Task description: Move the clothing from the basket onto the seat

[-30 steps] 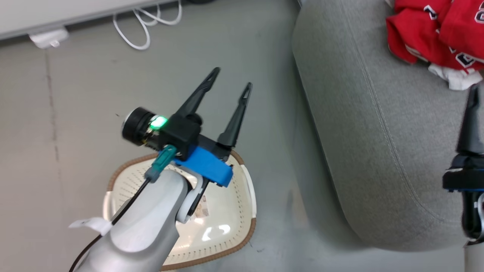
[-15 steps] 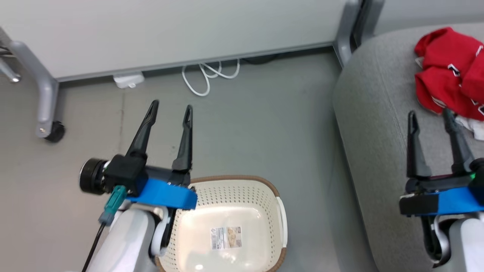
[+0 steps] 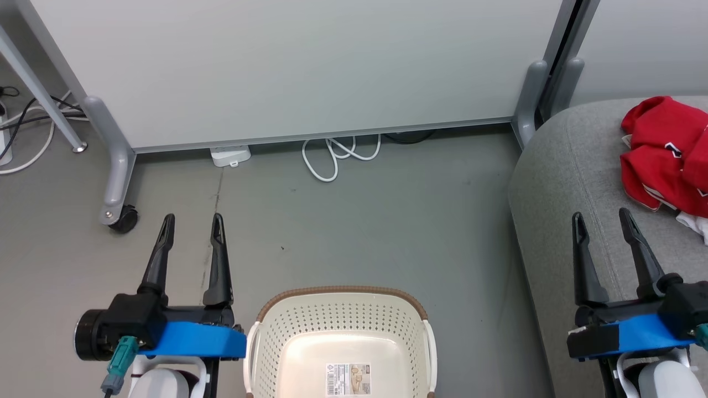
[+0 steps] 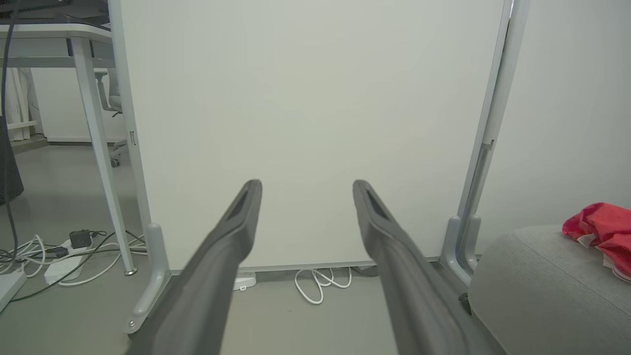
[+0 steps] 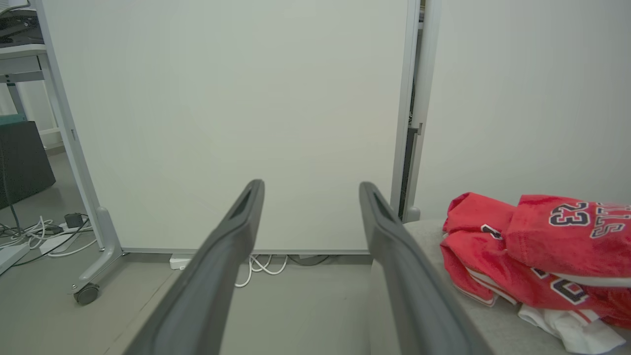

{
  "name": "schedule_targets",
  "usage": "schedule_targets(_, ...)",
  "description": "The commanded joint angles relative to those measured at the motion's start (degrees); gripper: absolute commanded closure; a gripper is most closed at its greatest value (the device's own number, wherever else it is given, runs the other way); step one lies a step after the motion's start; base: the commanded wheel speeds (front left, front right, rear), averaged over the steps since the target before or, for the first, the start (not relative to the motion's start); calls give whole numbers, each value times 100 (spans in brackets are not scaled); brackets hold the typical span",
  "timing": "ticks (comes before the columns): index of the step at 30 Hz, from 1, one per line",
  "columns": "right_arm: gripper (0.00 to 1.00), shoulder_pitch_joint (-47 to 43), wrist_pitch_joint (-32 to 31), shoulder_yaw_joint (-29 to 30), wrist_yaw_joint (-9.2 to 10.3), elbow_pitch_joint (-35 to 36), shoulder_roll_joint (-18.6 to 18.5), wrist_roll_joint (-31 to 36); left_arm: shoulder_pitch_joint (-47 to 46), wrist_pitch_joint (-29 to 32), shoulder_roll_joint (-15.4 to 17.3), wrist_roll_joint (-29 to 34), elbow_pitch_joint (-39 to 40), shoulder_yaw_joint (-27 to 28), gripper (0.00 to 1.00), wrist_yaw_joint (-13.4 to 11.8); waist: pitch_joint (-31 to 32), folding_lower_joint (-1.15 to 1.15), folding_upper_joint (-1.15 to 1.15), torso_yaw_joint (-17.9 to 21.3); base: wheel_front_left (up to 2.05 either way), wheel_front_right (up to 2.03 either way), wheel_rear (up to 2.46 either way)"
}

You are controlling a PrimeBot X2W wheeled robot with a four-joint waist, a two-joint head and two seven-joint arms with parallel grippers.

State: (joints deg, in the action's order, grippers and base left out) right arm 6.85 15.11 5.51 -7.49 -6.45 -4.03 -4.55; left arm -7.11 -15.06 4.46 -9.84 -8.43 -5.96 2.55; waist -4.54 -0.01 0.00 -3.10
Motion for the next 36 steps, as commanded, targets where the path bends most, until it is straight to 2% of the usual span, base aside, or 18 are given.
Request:
schedule_targets(1, 0, -134, 6, 7, -1, -21, 23, 61, 95, -15, -37, 54, -6, 67, 0, 43, 75, 1, 0, -34, 0, 0, 0)
schedule_targets(8, 0, -326, 6, 17, -1, -141, 79, 25, 385, -15, -118, 180, -142, 276, 0, 165, 214, 1, 0, -74, 0, 0, 0)
schedule_targets(18, 0, -496, 6, 30, -2, -336, 119, -45, 529, -15, -154, 271, -244, 285, 0, 295, 289, 1, 0, -105, 0, 0, 0)
schedule_targets(33, 0, -536, 7, 10, -1, -466, 120, -220, 558, -15, -160, 191, -244, 196, 0, 291, 341, 1, 0, -113, 0, 0, 0)
schedule_targets(34, 100, -466, 0, 8, 0, -464, 105, -177, 514, -1, -151, 209, -248, 192, 100, 304, 342, 1, 0, -113, 0, 0, 0)
schedule_targets(36, 100, -473, -10, 11, 1, -572, 111, -185, 569, 14, -152, 196, -336, 180, 100, 305, 343, 1, 0, -113, 0, 0, 0)
